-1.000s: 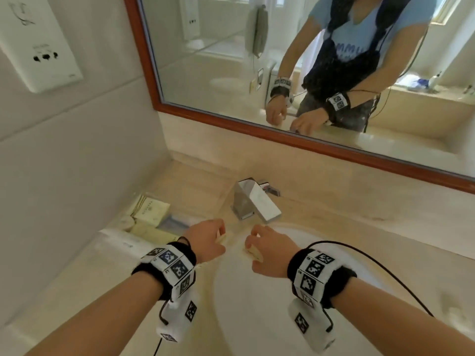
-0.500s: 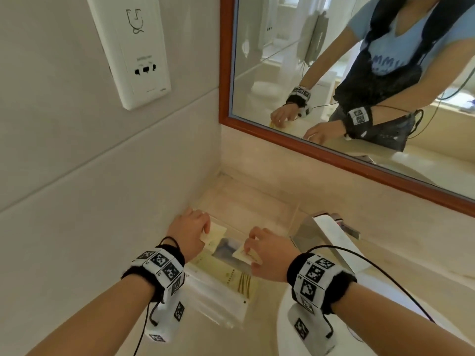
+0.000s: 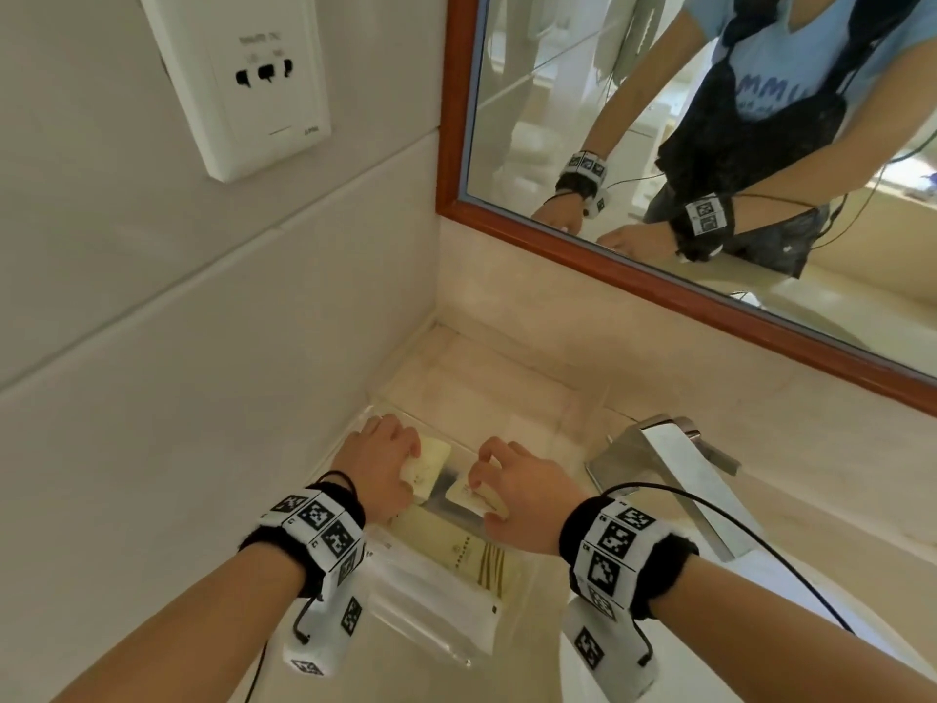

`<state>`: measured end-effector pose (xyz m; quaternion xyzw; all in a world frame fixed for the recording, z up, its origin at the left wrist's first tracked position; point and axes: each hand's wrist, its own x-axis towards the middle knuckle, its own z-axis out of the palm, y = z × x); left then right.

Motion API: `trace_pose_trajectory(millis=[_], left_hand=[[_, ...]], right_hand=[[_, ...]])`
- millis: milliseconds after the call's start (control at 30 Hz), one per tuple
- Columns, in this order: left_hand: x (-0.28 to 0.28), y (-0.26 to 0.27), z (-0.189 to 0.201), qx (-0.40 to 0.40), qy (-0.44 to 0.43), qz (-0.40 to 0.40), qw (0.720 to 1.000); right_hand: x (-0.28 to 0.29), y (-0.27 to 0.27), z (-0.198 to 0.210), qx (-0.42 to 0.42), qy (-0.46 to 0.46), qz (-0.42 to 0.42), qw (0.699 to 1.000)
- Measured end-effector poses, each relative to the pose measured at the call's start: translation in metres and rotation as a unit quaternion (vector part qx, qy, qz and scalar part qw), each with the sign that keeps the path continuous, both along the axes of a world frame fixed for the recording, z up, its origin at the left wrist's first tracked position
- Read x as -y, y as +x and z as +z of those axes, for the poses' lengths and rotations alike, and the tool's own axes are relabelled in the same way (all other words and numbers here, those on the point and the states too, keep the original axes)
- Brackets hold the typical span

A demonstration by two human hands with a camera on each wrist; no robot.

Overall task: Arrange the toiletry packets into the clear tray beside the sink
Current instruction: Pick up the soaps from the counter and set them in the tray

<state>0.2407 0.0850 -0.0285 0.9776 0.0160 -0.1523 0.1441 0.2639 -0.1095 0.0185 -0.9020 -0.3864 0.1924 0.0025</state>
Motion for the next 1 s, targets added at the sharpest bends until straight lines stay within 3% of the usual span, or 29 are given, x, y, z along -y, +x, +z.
trace_pose_trajectory(millis=[200,367,500,1000], left_hand=[[-0.009,0.0,0.009,0.01,-0.016,0.004,1.0],[-0.019,-0.012,0.016,0.1,-0.054,0.085,0.99],[-0.036,-0.027,0.015,0.104,-0.074,0.131,0.983],[-0.038,-0.042,0.013,0.118,-0.114,0.13,0.978]], right_hand=[[-0.016,-0.001,-0.006,0.016,0.021,0.004,1.0],[-0.032,0.0,-0.008,0.023,0.066,0.006,0.998],[-0.054,0.002,-0.014,0.023,0.089,0.005,0.996],[-0.092,0.009,-0.039,0.056,0.099,0.029,0.993]])
